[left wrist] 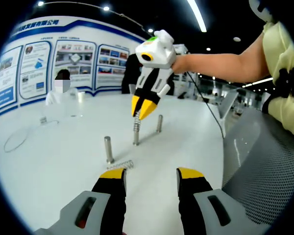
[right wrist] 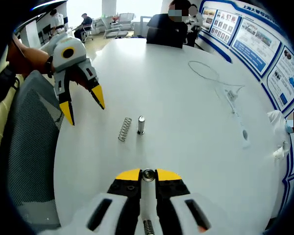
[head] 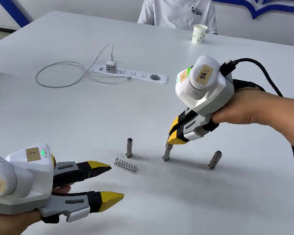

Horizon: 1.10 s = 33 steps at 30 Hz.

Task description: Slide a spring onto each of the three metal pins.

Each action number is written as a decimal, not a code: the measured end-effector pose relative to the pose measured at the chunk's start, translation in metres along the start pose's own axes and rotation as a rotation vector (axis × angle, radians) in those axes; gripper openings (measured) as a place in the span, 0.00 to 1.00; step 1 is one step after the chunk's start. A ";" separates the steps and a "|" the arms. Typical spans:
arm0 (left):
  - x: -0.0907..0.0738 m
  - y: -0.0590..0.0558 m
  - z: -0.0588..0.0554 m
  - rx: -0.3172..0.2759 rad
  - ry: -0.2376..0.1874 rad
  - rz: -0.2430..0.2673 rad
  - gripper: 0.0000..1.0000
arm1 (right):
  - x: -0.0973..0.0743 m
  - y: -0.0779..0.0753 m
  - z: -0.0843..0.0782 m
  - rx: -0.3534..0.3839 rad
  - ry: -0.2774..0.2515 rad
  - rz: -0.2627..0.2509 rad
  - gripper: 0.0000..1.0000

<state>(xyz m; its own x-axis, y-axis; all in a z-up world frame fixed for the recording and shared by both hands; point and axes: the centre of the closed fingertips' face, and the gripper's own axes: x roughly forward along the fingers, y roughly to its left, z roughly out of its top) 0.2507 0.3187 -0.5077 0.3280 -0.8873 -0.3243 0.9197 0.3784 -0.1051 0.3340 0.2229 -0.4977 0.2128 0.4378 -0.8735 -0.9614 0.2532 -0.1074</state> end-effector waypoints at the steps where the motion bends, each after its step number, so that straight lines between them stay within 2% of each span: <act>1: 0.000 0.000 0.000 0.000 -0.001 0.000 0.42 | 0.001 0.000 -0.001 0.003 0.002 0.002 0.12; 19: 0.000 0.000 -0.001 -0.006 0.002 0.003 0.42 | 0.034 -0.001 -0.016 0.048 0.040 0.003 0.12; 28: 0.001 0.000 -0.001 -0.007 0.002 0.004 0.41 | 0.033 -0.003 -0.014 0.051 0.025 -0.013 0.13; 33: 0.001 -0.001 -0.001 -0.006 0.002 0.002 0.41 | 0.033 -0.002 -0.013 0.040 0.017 -0.022 0.18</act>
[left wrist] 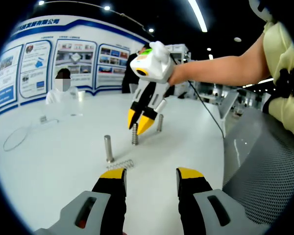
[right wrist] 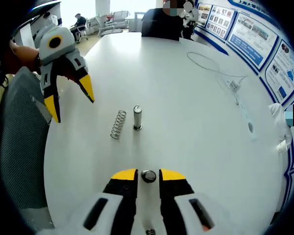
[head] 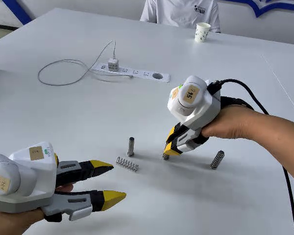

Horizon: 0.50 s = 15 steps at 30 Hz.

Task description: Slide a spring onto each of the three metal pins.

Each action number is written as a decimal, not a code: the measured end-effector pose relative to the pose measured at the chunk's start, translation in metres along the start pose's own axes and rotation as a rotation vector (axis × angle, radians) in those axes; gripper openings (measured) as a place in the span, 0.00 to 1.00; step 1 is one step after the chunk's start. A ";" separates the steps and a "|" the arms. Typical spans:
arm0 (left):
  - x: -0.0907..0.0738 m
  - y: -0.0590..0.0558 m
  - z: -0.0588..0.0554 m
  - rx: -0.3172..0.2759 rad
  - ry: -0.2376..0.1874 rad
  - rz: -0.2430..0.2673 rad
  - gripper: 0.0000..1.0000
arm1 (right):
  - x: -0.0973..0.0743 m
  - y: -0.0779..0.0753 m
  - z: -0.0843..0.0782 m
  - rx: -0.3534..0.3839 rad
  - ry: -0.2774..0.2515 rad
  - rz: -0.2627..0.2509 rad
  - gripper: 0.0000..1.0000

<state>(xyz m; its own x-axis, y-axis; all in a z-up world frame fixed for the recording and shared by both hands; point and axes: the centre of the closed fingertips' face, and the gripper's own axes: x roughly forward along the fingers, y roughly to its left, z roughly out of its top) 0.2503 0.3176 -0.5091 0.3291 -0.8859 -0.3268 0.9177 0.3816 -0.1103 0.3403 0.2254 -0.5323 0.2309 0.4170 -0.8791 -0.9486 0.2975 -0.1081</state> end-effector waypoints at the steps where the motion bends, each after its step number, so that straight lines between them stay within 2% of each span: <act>1: 0.000 0.000 0.000 0.000 0.000 0.000 0.42 | -0.001 -0.001 0.001 0.003 -0.006 -0.006 0.19; 8: -0.001 0.001 -0.001 0.001 0.003 0.001 0.42 | -0.013 0.000 0.015 0.002 -0.043 -0.048 0.22; 15: 0.000 0.000 0.000 0.005 0.004 -0.001 0.42 | -0.010 0.019 0.031 0.006 -0.063 -0.039 0.21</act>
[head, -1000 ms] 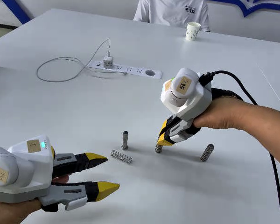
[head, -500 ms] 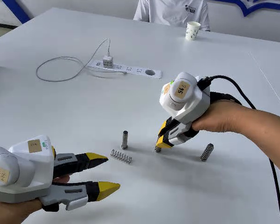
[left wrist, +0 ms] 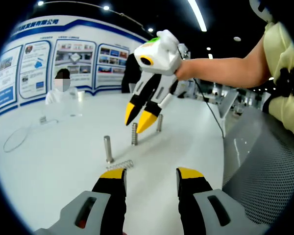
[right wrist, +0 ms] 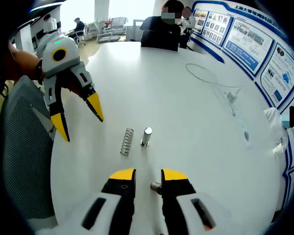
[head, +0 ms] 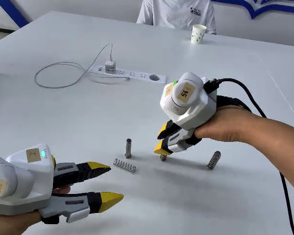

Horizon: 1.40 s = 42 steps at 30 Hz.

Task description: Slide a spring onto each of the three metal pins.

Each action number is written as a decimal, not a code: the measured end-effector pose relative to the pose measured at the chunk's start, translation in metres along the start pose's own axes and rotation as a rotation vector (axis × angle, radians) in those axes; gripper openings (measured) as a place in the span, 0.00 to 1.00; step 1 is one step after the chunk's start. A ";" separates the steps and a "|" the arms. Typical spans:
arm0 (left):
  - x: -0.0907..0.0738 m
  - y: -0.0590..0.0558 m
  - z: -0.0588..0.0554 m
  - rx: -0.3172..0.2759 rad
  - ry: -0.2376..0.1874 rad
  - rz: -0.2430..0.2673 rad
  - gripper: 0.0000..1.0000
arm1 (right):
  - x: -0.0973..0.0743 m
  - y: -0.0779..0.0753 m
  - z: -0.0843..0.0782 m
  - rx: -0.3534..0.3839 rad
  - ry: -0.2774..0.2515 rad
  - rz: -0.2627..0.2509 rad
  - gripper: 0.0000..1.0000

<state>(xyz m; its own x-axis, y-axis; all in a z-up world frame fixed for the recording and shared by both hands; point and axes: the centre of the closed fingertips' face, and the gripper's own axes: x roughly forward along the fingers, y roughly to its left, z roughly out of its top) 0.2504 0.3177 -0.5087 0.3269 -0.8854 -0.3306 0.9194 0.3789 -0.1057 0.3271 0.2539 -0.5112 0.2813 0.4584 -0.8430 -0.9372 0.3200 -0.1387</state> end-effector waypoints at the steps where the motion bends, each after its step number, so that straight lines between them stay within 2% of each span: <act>1: 0.000 0.000 0.000 0.002 0.001 0.000 0.42 | 0.002 0.003 0.002 0.002 -0.001 0.003 0.21; 12: -0.005 0.001 -0.001 0.000 0.002 0.015 0.41 | 0.023 0.027 0.010 0.039 -0.006 0.031 0.19; 19: -0.006 0.003 -0.003 -0.001 0.004 0.021 0.41 | 0.036 0.035 0.018 0.071 -0.021 0.028 0.16; 31: -0.008 0.005 -0.004 -0.007 0.005 0.030 0.41 | 0.062 0.037 0.007 0.151 0.013 0.030 0.14; 42: -0.009 0.007 -0.006 -0.012 0.006 0.035 0.41 | 0.066 0.038 0.005 0.180 0.017 0.035 0.12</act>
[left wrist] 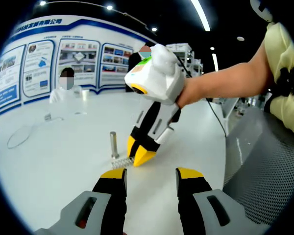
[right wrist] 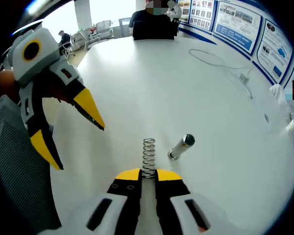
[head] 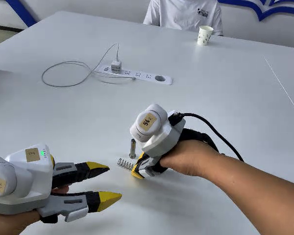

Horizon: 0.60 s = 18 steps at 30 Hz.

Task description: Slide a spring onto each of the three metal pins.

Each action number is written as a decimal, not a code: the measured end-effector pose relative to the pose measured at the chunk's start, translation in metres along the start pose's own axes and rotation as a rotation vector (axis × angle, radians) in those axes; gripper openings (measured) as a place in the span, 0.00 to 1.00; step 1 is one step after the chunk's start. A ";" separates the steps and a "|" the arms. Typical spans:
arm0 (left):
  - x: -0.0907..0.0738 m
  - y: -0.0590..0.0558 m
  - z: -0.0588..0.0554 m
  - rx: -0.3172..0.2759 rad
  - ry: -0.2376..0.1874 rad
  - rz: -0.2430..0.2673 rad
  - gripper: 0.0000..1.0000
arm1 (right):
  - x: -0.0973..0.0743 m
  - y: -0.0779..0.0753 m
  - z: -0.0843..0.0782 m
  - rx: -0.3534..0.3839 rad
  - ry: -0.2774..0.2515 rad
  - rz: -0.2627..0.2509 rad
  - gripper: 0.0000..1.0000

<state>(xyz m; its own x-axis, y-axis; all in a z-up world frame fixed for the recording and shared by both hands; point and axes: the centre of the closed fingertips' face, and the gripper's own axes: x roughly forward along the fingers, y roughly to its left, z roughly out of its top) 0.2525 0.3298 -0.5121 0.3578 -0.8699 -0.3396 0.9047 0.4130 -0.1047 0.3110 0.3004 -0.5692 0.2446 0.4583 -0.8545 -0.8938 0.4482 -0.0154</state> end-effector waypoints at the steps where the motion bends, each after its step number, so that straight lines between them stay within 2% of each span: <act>1: 0.000 0.000 0.000 0.000 0.000 0.000 0.41 | 0.000 0.000 0.000 0.001 0.000 0.001 0.12; 8: 0.001 0.001 0.000 0.005 0.002 0.000 0.41 | -0.006 0.005 -0.002 -0.032 0.007 0.011 0.11; 18: 0.003 0.003 0.004 0.016 0.003 0.002 0.40 | -0.031 0.014 -0.002 -0.107 0.013 0.035 0.11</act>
<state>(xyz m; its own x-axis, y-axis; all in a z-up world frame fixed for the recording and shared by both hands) 0.2574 0.3272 -0.5094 0.3586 -0.8682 -0.3430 0.9077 0.4101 -0.0891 0.2900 0.2910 -0.5439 0.2082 0.4620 -0.8621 -0.9369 0.3472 -0.0402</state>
